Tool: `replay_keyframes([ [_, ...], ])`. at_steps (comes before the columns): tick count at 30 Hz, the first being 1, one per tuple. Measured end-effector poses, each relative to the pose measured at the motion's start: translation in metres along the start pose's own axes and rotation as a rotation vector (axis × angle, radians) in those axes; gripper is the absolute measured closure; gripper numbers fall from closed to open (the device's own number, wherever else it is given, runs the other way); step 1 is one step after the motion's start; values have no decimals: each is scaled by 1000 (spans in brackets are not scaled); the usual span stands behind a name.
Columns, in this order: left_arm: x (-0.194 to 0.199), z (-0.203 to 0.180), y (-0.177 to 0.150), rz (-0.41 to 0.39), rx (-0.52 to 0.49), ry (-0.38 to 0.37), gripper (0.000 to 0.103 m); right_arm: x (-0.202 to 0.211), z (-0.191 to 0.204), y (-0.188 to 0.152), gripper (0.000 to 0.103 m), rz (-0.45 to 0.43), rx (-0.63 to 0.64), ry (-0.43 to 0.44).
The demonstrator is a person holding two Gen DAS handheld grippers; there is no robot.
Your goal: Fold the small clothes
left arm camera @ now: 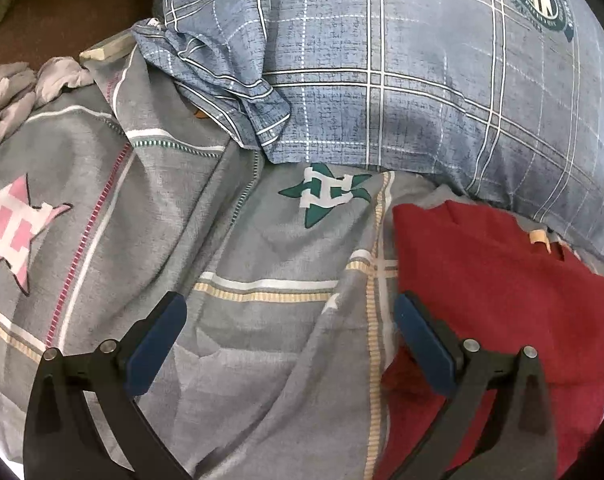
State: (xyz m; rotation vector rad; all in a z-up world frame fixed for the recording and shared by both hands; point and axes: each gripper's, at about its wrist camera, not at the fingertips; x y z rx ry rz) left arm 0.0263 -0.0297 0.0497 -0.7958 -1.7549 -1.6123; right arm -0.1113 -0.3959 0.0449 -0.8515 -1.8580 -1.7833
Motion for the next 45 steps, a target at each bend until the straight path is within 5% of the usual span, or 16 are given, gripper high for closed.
replay_keyframes([
  [2,-4,-6,-2,20,-27,2,0,-20,-10,7,88,42,-32,-74],
  [4,-4,-11,-5,24,-62,17,0,-32,-14,5,66,74,-56,-162],
  [7,0,-15,-6,13,-74,2,0,-7,2,-3,55,-23,-94,-87],
  [13,-4,-10,-5,12,-91,92,0,5,109,7,55,-61,63,370],
  [16,-5,12,2,23,6,73,0,-11,161,15,57,-67,178,442],
  [19,-2,26,7,17,67,59,0,-35,199,4,56,71,231,539],
  [21,1,32,9,19,85,42,0,-31,203,-10,54,79,246,517],
  [25,7,36,11,9,107,27,0,-18,194,-24,48,58,151,653],
  [31,14,41,11,-3,101,38,0,-45,211,-9,46,-17,80,533],
  [35,13,62,18,-26,186,70,0,-36,256,1,41,-123,173,614],
  [37,10,73,19,-14,239,60,0,-43,268,0,33,-95,182,640],
  [39,9,77,18,2,265,34,0,-51,260,-4,33,-24,143,680],
  [45,20,52,13,-16,167,-4,0,-12,192,-20,34,-4,35,782],
])
Point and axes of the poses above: each gripper's, at about its wrist camera, not at the fingertips, and x roughly against the way its jaws point, z to its left, y to its top, and after that the axes turned 6 degrees about x, right-handed
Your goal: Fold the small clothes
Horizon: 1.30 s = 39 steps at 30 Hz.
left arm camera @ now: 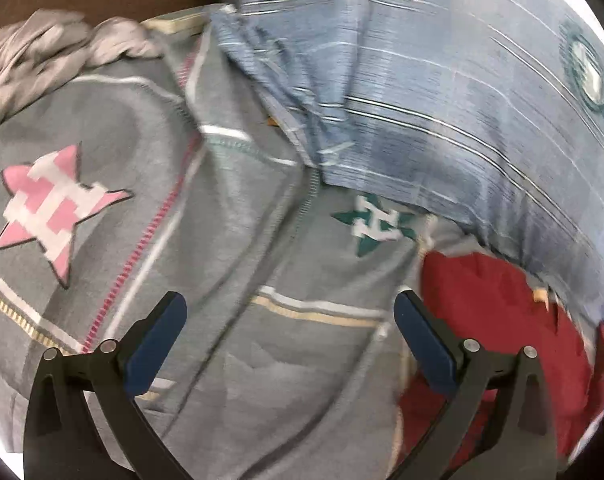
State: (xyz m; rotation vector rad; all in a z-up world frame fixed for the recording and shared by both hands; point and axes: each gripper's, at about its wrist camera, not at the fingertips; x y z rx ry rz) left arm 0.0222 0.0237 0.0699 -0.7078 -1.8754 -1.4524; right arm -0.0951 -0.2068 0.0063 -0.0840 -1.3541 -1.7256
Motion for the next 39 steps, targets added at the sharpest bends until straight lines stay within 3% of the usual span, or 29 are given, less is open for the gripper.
replay_keyframes([
  [3,2,-17,-9,0,-57,-32,0,53,-13,6,34,-105,-6,-90],
  [5,1,-31,-16,8,-107,-50,0,74,-27,15,35,-163,-13,-225],
  [7,-5,-46,-24,25,-159,-44,0,71,-48,31,47,-124,-26,-383],
  [9,-14,-56,-33,49,-204,-11,0,54,-62,42,61,-91,-8,-436],
  [13,-30,-73,-47,87,-333,78,0,-4,-98,48,62,89,-36,-558],
  [16,-30,-77,-49,61,-365,101,0,-5,-100,50,62,38,-4,-598],
  [21,-23,-74,-46,53,-343,81,0,41,-90,34,58,36,-24,-595],
  [25,-4,-73,-39,-8,-290,2,0,85,-103,8,51,11,-57,-773],
  [27,4,-77,-38,-33,-271,-55,0,92,-123,0,48,33,-117,-819],
  [31,3,-90,-46,22,-288,-139,0,116,-139,-5,48,62,-189,-734],
  [33,-1,-94,-50,40,-282,-148,0,142,-139,-1,47,7,-209,-725],
  [37,-1,-101,-53,40,-294,-141,0,202,-158,12,24,-84,-236,-950],
  [39,1,-102,-53,33,-296,-145,0,218,-183,20,18,-72,-272,-1029],
])
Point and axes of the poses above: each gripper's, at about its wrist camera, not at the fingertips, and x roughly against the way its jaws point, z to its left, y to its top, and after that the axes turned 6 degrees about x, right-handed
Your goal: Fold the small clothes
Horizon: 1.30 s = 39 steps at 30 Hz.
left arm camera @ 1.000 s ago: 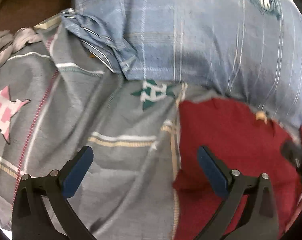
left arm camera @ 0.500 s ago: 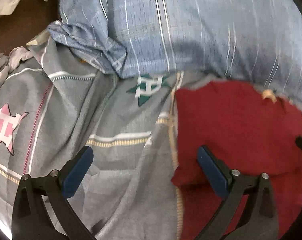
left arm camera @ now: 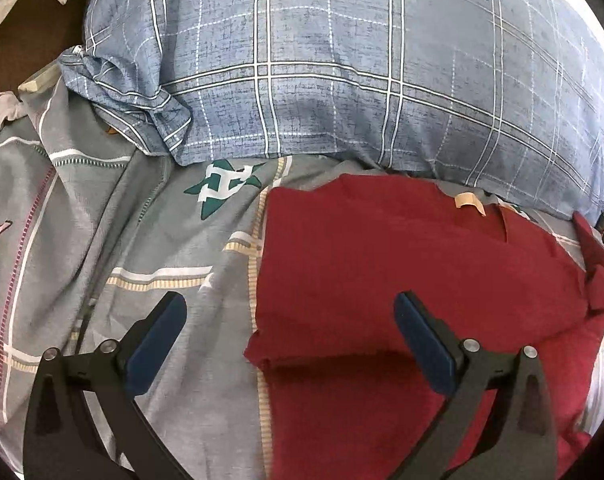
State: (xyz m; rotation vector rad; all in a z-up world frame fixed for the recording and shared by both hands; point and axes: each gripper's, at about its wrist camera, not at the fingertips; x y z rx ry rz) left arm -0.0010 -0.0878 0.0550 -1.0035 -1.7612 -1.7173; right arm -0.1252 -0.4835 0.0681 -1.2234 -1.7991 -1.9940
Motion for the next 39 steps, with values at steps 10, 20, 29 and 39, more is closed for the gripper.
replay_keyframes([
  [10,-5,7,3,10,4,18,0,-101,-70,8,98,234,-132,-43],
  [20,9,29,8,-26,133,-36,0,55,-8,18,98,-109,-2,362],
  [29,7,33,9,-13,189,-86,0,39,153,-39,89,51,319,613],
  [39,7,0,-1,5,77,-143,0,59,93,-57,35,-76,148,648],
])
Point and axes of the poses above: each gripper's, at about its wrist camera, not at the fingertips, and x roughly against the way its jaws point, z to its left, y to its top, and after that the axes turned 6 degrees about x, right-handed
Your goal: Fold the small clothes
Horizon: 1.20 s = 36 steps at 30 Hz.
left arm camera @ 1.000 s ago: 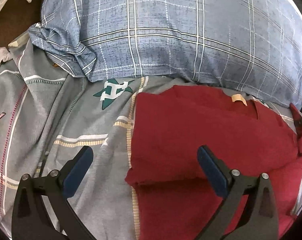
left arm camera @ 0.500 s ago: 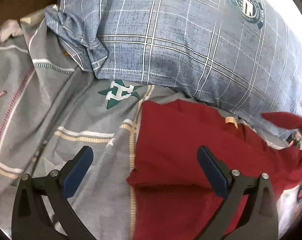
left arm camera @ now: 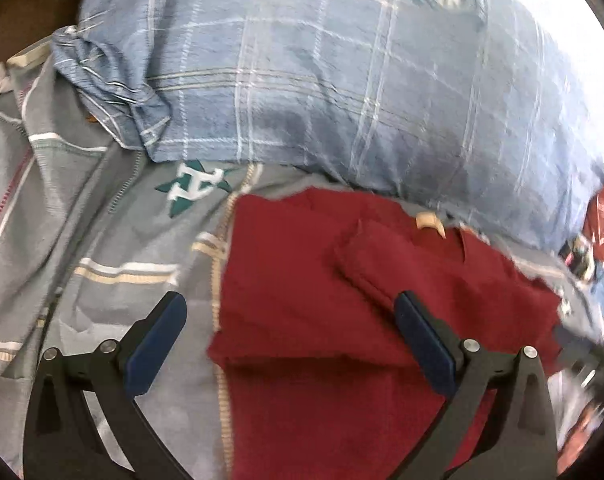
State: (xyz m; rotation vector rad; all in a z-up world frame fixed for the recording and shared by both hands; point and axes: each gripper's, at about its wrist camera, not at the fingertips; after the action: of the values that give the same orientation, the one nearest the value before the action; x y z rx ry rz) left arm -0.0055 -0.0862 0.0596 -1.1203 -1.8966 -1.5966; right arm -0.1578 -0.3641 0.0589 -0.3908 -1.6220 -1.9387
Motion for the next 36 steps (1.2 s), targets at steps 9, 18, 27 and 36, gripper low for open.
replay_keyframes([
  [9,-9,7,2,30,86,-62,0,4,21,14,36,37,178,-115],
  [18,-38,-30,22,81,18,-61,0,83,-117,-4,27,-106,-258,-319],
  [27,-62,-71,30,179,-95,-68,92,31,-134,-20,27,-12,-356,-138],
  [36,-18,-29,18,102,-48,-48,92,35,-131,-14,24,-41,-336,-250],
])
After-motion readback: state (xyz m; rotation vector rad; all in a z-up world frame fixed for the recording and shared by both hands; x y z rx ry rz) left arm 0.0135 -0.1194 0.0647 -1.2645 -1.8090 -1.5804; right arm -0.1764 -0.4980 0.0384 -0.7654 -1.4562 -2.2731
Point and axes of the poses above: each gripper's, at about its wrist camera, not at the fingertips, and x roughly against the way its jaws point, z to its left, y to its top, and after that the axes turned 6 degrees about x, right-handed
